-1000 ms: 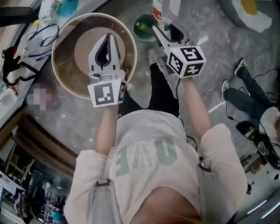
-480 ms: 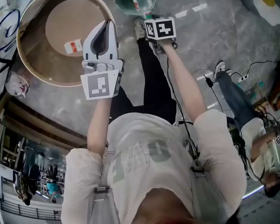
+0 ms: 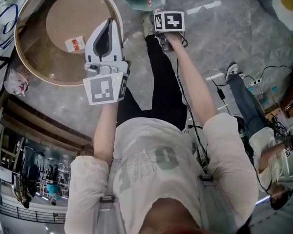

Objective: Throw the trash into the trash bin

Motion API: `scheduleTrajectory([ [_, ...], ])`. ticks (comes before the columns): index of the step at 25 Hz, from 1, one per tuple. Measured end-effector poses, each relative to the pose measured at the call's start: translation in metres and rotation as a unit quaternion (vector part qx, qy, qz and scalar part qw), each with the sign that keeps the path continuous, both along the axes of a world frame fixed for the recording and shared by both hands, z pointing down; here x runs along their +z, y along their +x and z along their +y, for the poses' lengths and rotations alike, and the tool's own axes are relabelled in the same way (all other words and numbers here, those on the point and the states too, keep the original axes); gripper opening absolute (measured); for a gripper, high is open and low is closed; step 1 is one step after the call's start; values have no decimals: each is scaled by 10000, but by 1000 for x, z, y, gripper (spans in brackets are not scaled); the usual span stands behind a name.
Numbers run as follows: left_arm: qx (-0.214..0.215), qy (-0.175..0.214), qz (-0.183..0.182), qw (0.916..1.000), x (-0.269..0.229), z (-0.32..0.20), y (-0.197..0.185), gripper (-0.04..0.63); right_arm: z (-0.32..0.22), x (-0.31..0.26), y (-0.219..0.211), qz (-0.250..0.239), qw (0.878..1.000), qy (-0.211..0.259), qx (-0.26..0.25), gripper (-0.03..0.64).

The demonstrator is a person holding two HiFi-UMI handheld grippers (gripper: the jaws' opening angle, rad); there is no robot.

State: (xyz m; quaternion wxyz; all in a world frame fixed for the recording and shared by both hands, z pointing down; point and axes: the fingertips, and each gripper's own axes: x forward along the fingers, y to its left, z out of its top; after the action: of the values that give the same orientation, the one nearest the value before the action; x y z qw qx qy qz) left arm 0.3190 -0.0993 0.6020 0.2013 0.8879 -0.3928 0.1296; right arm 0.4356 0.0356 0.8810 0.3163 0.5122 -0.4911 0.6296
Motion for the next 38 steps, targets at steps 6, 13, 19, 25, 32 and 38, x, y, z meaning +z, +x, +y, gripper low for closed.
scheduleTrajectory([
  [6, -134, 45, -113, 9998, 1, 4, -17, 12, -3, 3, 7, 677, 9973, 202, 174, 230],
  [13, -21, 83, -156, 9998, -16, 18, -29, 12, -18, -32, -3, 658, 9958, 622, 141, 230],
  [19, 51, 655, 210, 9976, -81, 18, -38, 12, -42, -107, -11, 874, 9877, 1284, 170, 230],
  [25, -157, 1153, 161, 9931, -153, 23, -95, 12, -99, -259, -39, 1241, 9377, 3239, 213, 80],
  [32, -791, 1923, 198, 9779, -251, 31, -204, 12, -121, -470, -128, 1979, 8065, 5567, -210, 17],
  [38, -1898, 2857, 159, 9392, -335, 15, -317, 12, -140, -601, -254, 1493, 7098, 6841, -775, 15],
])
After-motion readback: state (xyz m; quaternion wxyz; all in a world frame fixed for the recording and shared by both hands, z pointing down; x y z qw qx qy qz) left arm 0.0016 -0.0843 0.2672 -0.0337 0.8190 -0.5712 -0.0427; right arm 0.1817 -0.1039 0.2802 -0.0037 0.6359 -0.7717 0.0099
